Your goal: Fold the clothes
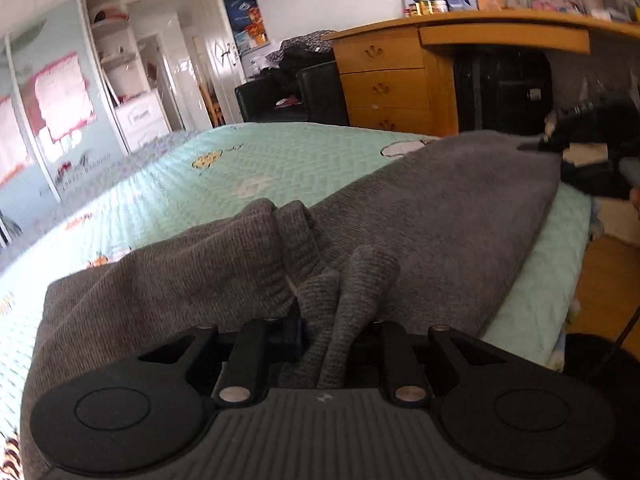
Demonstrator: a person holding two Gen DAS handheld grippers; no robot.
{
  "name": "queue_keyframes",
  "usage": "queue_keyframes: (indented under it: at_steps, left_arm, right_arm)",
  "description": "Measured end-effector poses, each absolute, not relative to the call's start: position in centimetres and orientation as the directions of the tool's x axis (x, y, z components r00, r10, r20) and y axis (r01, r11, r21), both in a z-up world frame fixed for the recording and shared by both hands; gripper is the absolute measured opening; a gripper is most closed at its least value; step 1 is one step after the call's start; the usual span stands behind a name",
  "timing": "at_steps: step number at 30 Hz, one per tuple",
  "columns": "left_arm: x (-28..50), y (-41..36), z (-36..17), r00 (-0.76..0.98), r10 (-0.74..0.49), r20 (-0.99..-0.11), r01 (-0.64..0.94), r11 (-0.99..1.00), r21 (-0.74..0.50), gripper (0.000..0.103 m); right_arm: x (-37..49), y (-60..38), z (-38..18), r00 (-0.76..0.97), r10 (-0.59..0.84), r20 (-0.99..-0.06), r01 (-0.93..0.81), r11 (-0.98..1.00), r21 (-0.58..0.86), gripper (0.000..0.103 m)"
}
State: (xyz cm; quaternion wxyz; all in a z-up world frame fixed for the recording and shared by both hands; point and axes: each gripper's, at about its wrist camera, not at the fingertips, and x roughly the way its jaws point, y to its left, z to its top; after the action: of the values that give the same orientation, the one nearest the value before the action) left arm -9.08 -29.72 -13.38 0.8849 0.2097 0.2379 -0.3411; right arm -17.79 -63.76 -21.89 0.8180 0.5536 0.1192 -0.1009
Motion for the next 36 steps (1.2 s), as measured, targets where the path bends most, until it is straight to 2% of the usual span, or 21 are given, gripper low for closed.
queue_keyframes:
  at_steps: [7, 10, 12, 14, 15, 16, 17, 19, 22, 24, 25, 26, 27, 29, 30, 33, 36]
  left_arm:
    - [-9.8, -30.7, -12.8, 0.674, -0.477, -0.563, 0.700, 0.655, 0.283, 0.020]
    - [-9.8, -32.1, -11.8, 0.683, -0.481, -0.550, 0.693, 0.664, 0.279, 0.021]
    - [-10.1, -32.3, -11.7, 0.681, -0.497, -0.537, 0.703, 0.648, 0.292, 0.028]
    - [-10.4, -32.4, -11.9, 0.665, -0.516, -0.540, 0.728, 0.608, 0.317, 0.041]
    - [-10.6, -32.5, -11.6, 0.656, -0.521, -0.546, 0.737, 0.599, 0.314, 0.042]
    - [-10.7, -32.5, -11.2, 0.644, -0.529, -0.552, 0.747, 0.590, 0.307, 0.049]
    - [-10.7, -32.1, -10.6, 0.604, -0.568, -0.559, 0.777, 0.575, 0.255, 0.068]
    - [-11.2, -30.6, -8.9, 0.477, -0.700, -0.531, 0.859, 0.499, 0.114, 0.088]
    - [-11.8, -27.9, -6.1, 0.482, -0.779, -0.402, 0.851, 0.526, 0.000, 0.089]
    - [-10.3, -25.3, -4.6, 0.508, -0.810, -0.293, 0.810, 0.565, -0.158, 0.098]
    - [-8.5, -24.0, -4.4, 0.522, -0.805, -0.280, 0.768, 0.587, -0.257, 0.100]
    - [-6.7, -22.9, -4.2, 0.534, -0.801, -0.273, 0.718, 0.599, -0.355, 0.099]
    - [-4.2, -22.3, -4.5, 0.508, -0.807, -0.303, 0.664, 0.590, -0.458, 0.097]
    - [-0.6, -21.6, -5.8, 0.431, -0.835, -0.343, 0.573, 0.547, -0.611, 0.082]
    - [1.1, -21.2, -6.5, 0.392, -0.850, -0.352, 0.519, 0.521, -0.677, 0.080]
    - [3.0, -20.7, -8.3, 0.352, -0.903, -0.247, 0.435, 0.391, -0.811, 0.081]
    - [3.8, -21.9, -11.9, 0.342, -0.894, -0.289, 0.360, 0.409, -0.839, 0.082]
  right_arm:
    - [-18.1, -63.9, -22.4, 0.959, -0.025, -0.281, 0.271, 0.362, 0.892, 0.022]
    - [-18.1, -63.9, -22.3, 0.960, -0.022, -0.280, 0.268, 0.365, 0.891, 0.022]
    - [-18.1, -63.8, -22.3, 0.960, -0.020, -0.281, 0.267, 0.374, 0.888, 0.022]
    - [-18.2, -63.9, -22.3, 0.960, -0.017, -0.280, 0.266, 0.374, 0.888, 0.022]
    - [-18.2, -63.8, -22.3, 0.960, -0.017, -0.280, 0.266, 0.375, 0.888, 0.022]
    - [-18.2, -63.8, -22.2, 0.960, -0.018, -0.281, 0.267, 0.375, 0.888, 0.023]
    - [-18.2, -63.7, -22.2, 0.959, -0.018, -0.282, 0.268, 0.375, 0.888, 0.023]
    - [-18.2, -63.7, -22.1, 0.959, -0.019, -0.283, 0.269, 0.375, 0.887, 0.023]
    - [-18.3, -63.6, -22.1, 0.960, -0.018, -0.280, 0.266, 0.375, 0.888, 0.023]
    - [-18.3, -63.6, -22.2, 0.961, -0.017, -0.277, 0.263, 0.377, 0.888, 0.023]
    - [-18.4, -63.6, -22.3, 0.962, -0.015, -0.274, 0.259, 0.377, 0.889, 0.023]
    - [-18.4, -63.6, -22.3, 0.962, -0.013, -0.271, 0.256, 0.377, 0.890, 0.023]
    - [-18.4, -63.7, -22.3, 0.963, -0.011, -0.270, 0.254, 0.378, 0.890, 0.023]
    - [-18.3, -63.7, -22.4, 0.963, -0.009, -0.270, 0.253, 0.379, 0.890, 0.023]
    - [-18.4, -63.8, -22.4, 0.963, -0.008, -0.269, 0.252, 0.378, 0.891, 0.024]
    - [-18.4, -63.8, -22.5, 0.964, -0.003, -0.266, 0.247, 0.374, 0.894, 0.024]
    - [-18.4, -63.9, -22.6, 0.965, -0.001, -0.262, 0.244, 0.369, 0.897, 0.024]
